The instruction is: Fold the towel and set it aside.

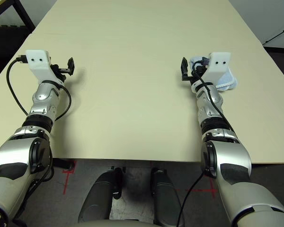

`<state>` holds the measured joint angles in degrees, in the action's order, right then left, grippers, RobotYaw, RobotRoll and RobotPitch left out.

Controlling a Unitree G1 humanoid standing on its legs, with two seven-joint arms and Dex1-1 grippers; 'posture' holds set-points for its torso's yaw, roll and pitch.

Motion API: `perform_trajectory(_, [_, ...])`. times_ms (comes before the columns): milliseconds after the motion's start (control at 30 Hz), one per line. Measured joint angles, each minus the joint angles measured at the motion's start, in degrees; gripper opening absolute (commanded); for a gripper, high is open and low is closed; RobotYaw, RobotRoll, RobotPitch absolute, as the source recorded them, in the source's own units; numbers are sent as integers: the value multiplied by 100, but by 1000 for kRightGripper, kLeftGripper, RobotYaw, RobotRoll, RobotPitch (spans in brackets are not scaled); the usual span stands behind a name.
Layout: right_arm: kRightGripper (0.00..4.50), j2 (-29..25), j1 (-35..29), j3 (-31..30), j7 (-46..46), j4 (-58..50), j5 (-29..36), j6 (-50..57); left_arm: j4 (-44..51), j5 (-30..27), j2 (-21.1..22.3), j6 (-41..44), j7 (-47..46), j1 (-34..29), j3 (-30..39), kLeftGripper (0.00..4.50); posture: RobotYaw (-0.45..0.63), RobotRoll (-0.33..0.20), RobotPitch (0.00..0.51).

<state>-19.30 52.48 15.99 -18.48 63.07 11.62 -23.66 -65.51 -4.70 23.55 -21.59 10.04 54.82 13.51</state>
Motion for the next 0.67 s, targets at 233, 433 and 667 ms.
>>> perform_trajectory(233, [4480,0,-50,-6,23,-3,-42,-10,335,-185,27,0,343,-290,109,4500,57,0,151])
perform_trajectory(433, [4480,0,-111,41,200,-60,-18,73,423,-216,15,23,433,-369,110,4500,33,0,155])
perform_trajectory(667, [4480,-2,-132,33,188,-266,-30,116,412,-209,15,63,416,-311,108,4500,28,0,158])
